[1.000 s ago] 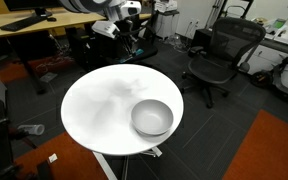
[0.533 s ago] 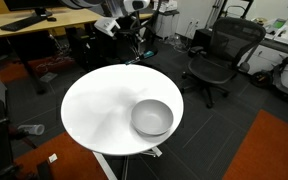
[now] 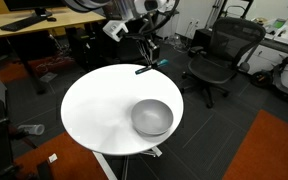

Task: Place the marker inside the grey bowl

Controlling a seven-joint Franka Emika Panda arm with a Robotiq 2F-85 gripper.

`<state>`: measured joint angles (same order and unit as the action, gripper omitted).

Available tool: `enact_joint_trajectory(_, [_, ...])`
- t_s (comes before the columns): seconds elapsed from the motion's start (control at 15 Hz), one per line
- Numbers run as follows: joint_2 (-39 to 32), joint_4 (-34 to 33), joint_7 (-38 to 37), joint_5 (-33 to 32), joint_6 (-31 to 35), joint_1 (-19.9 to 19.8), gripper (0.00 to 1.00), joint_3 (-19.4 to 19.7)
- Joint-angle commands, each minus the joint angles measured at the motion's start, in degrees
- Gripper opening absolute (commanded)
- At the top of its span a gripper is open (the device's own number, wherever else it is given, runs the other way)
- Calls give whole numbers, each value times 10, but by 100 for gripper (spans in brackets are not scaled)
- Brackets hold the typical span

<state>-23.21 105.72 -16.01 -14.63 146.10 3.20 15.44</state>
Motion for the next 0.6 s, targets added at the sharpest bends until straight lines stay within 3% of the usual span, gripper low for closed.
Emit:
enact_joint_trajectory(0.0, [14, 15, -27, -16, -23, -13, 5, 6])
enact_joint_trajectory(0.53, [-11, 29, -50, -9, -18, -37, 5, 11])
